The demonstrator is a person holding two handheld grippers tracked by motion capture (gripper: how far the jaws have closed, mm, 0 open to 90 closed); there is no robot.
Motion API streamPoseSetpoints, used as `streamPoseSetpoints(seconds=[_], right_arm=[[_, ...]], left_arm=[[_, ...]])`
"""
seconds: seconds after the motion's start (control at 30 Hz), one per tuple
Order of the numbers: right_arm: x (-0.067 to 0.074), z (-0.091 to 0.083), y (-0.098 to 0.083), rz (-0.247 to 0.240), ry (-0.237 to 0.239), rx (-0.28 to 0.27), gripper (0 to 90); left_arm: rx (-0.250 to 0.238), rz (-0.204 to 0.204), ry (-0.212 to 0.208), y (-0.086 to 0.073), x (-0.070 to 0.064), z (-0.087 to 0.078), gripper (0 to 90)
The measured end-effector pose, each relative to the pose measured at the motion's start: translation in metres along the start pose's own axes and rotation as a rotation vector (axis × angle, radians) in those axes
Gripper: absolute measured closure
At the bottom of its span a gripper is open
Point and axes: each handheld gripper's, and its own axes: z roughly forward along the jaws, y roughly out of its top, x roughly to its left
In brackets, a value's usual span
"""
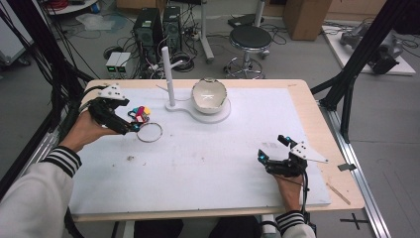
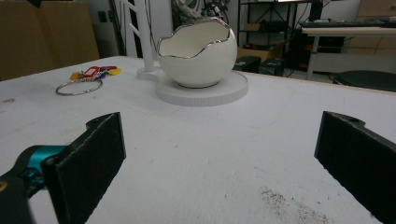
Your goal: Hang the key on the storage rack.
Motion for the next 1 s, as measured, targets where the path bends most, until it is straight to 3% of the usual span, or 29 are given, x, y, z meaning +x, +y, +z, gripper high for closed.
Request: streamPoseSetpoints(seconds=[0.53, 0.7, 1.0], right_arm=[[0.000, -0.001, 0.000, 0.001, 0.000, -0.002, 1.4], [0.000, -0.001, 0.000, -0.003, 0.000, -0.004, 1.4], [0.000, -0.001, 0.000, 0.000, -0.003, -0.010, 1.4]], left_arm=[[0.191, 0.026, -0.050, 0.020, -0.001, 0.043, 1.7], [0.222, 0.031, -0.075, 0.021, -0.003, 0.055, 1.7], [0.353, 0.024, -0.106, 0.017, -0.008, 0.084, 1.7]])
